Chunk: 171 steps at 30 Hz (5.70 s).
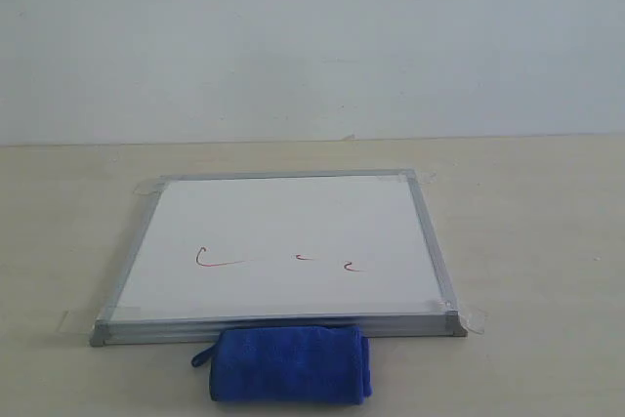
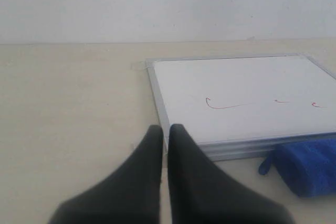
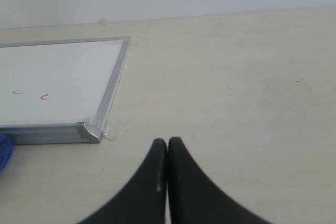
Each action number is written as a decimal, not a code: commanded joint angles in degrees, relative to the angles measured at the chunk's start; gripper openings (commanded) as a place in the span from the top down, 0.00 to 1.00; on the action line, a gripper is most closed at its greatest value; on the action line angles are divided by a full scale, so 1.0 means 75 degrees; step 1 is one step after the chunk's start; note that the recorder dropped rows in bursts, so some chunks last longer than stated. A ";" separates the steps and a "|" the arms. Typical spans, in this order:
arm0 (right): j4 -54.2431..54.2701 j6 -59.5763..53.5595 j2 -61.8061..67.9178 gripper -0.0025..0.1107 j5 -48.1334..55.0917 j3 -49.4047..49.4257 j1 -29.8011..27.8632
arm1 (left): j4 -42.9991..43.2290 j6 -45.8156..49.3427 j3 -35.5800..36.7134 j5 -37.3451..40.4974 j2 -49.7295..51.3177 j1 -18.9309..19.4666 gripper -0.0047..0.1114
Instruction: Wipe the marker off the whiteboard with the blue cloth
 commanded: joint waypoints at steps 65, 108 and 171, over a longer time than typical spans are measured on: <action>0.6474 -1.0460 0.8906 0.54 0.4134 -0.6327 0.2859 | -0.0046 0.0017 0.0023 -0.0061 -0.0021 -0.0028 0.93; 0.6801 -1.3543 1.4566 0.38 -0.0400 -0.7477 0.4780 | -0.0046 0.0017 0.0023 -0.0061 -0.0021 -0.0028 0.93; 0.1295 -0.5186 1.6221 0.98 0.1299 -1.0260 0.3543 | -0.0046 0.0017 0.0023 -0.0061 -0.0021 -0.0028 0.93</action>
